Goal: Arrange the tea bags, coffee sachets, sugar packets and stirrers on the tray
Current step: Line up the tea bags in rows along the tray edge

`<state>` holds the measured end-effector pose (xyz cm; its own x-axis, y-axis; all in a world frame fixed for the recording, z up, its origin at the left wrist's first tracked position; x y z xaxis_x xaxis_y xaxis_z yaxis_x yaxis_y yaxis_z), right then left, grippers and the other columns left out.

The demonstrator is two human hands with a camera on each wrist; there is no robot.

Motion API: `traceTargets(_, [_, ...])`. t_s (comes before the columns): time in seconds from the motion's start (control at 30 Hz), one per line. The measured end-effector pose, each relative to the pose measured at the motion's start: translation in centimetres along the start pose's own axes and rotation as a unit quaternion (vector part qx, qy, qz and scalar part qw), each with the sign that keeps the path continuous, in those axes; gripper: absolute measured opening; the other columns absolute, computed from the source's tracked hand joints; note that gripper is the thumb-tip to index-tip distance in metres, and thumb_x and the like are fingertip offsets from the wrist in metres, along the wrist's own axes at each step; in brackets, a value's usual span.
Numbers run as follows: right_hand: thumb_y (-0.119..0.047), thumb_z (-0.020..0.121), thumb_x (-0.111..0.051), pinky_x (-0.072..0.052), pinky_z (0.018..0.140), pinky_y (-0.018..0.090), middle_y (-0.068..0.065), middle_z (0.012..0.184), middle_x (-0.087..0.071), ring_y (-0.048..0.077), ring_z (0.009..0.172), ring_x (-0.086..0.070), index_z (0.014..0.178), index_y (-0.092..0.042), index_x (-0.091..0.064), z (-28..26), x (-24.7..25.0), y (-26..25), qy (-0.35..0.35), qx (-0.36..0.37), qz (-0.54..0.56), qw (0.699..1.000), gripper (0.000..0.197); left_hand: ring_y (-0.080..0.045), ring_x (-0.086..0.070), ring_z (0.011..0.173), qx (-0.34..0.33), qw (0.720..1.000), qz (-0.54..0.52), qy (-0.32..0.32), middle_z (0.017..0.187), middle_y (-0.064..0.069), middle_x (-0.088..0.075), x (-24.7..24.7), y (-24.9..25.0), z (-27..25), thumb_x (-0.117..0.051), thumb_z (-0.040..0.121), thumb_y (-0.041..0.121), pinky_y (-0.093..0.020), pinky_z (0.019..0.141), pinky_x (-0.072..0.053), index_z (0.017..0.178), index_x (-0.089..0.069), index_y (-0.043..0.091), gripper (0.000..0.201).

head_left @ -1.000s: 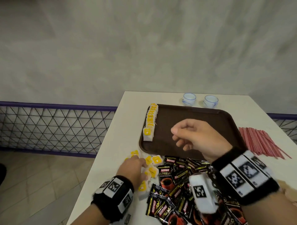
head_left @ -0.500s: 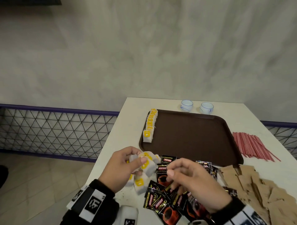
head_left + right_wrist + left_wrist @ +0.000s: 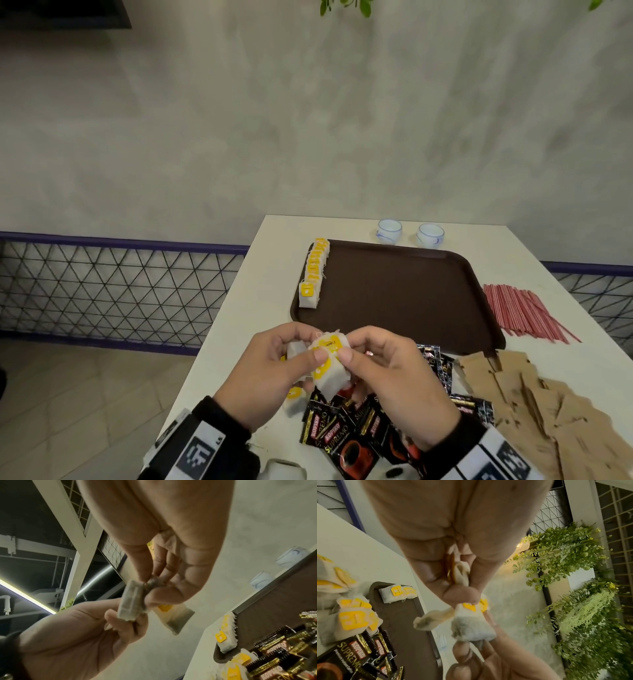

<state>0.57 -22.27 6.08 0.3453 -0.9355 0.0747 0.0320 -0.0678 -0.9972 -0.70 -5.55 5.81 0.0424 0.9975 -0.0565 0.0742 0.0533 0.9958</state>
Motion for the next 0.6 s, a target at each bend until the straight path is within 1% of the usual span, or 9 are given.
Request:
traceTargets(0.03, [-0.011,0.090,-0.064,-0.049,0.054,0.028,0.003,0.073,-0.068,0.018,0.064,-0.060,0.087,-0.014,-0.071,0.0,0.1,0.0,0.007,0.001,-0.007,1.000,0.008,-0.013,-0.052,0.044,-0.001,1.000,0.006,0.000,0.065,-0.003,-0.064,0.0,0.0,0.0,-0.066,0.080,0.000,-0.022,0.048,-0.048,0.093,-0.065,-0.002,0.014])
traceTargets(0.1, [-0.011,0.089,-0.065,-0.048,0.056,0.022,0.004,0.071,-0.068,0.012,0.065,-0.060,0.082,-0.013,-0.071,0.1,0.3,0.0,0.019,0.002,-0.023,1.000,0.009,-0.014,-0.052,0.044,-0.006,1.000,0.021,0.002,0.064,-0.004,-0.064,0.2,-0.1,0.0,-0.068,0.079,0.000,-0.024,0.050,-0.048,0.091,-0.068,0.002,0.012])
traceTargets(0.17, [-0.013,0.088,-0.066,-0.048,0.060,0.022,0.007,0.077,-0.070,0.010,0.068,-0.059,0.080,-0.015,-0.072,0.3,0.6,0.1,0.038,-0.002,-0.022,0.999,0.010,-0.015,-0.052,0.045,-0.008,0.999,0.031,0.009,0.065,-0.005,-0.064,0.7,-0.3,0.0,-0.068,0.079,0.000,-0.023,0.050,-0.048,0.087,-0.071,0.007,0.011])
traceTargets(0.23, [-0.016,0.087,-0.067,-0.048,0.063,0.022,0.005,0.082,-0.072,0.007,0.071,-0.060,0.081,-0.017,-0.074,0.6,1.0,0.1,0.057,-0.014,-0.001,0.998,0.009,-0.016,-0.052,0.046,-0.009,0.999,0.033,0.020,0.069,-0.006,-0.065,1.5,-0.5,0.1,-0.070,0.079,0.001,-0.023,0.050,-0.048,0.083,-0.073,0.010,0.010])
traceTargets(0.3, [-0.016,0.085,-0.068,-0.046,0.063,0.018,0.001,0.083,-0.074,0.002,0.070,-0.061,0.082,-0.016,-0.076,1.3,1.7,0.1,0.078,-0.025,0.021,0.996,0.009,-0.016,-0.051,0.046,-0.009,0.999,0.023,0.027,0.069,-0.007,-0.064,2.3,-0.6,0.1,-0.076,0.075,0.005,-0.022,0.049,-0.047,0.081,-0.073,0.010,0.008])
traceTargets(0.37, [-0.015,0.084,-0.069,-0.044,0.060,0.016,-0.002,0.075,-0.072,-0.001,0.065,-0.059,0.081,-0.014,-0.076,2.4,2.5,0.1,0.094,-0.026,0.021,0.995,0.008,-0.016,-0.051,0.046,-0.007,0.999,0.014,0.036,0.066,-0.006,-0.062,3.1,-0.8,0.2,-0.074,0.068,0.014,-0.020,0.049,-0.046,0.080,-0.073,0.011,0.013])
traceTargets(0.43, [-0.015,0.085,-0.069,-0.042,0.058,0.021,-0.001,0.070,-0.066,0.002,0.061,-0.056,0.082,-0.012,-0.075,4.1,2.9,0.6,0.095,-0.037,0.010,0.995,0.007,-0.016,-0.051,0.047,-0.002,0.999,0.003,0.041,0.063,-0.005,-0.060,3.7,-1.1,0.4,-0.072,0.065,0.017,-0.021,0.049,-0.046,0.080,-0.073,0.010,0.017])
traceTargets(0.5, [-0.012,0.086,-0.068,-0.041,0.056,0.023,0.003,0.067,-0.061,0.008,0.060,-0.053,0.082,-0.011,-0.073,6.4,3.2,1.6,0.098,-0.060,-0.006,0.993,0.006,-0.016,-0.051,0.047,0.002,0.999,0.003,0.038,0.061,-0.004,-0.059,4.1,-1.4,0.5,-0.072,0.065,0.016,-0.021,0.049,-0.046,0.081,-0.072,0.007,0.018])
traceTargets(0.6, [-0.010,0.087,-0.067,-0.041,0.048,0.018,0.000,0.060,-0.061,0.010,0.054,-0.053,0.080,-0.011,-0.067,11.0,3.0,3.2,0.100,-0.100,-0.072,0.987,0.007,-0.017,-0.049,0.045,0.018,0.999,-0.001,0.040,0.059,-0.004,-0.059,4.9,-2.2,1.0,-0.077,0.071,0.005,-0.022,0.047,-0.047,0.081,-0.073,0.005,0.011])
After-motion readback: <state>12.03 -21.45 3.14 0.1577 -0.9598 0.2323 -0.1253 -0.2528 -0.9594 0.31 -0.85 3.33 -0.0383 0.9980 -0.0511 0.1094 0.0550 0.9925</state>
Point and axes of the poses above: each hand's wrist, its own z-axis towards the middle knuckle, its own x-axis out of the back of the hand, y = z × x, the point moved 2 cm from there along z, towards the middle knuckle
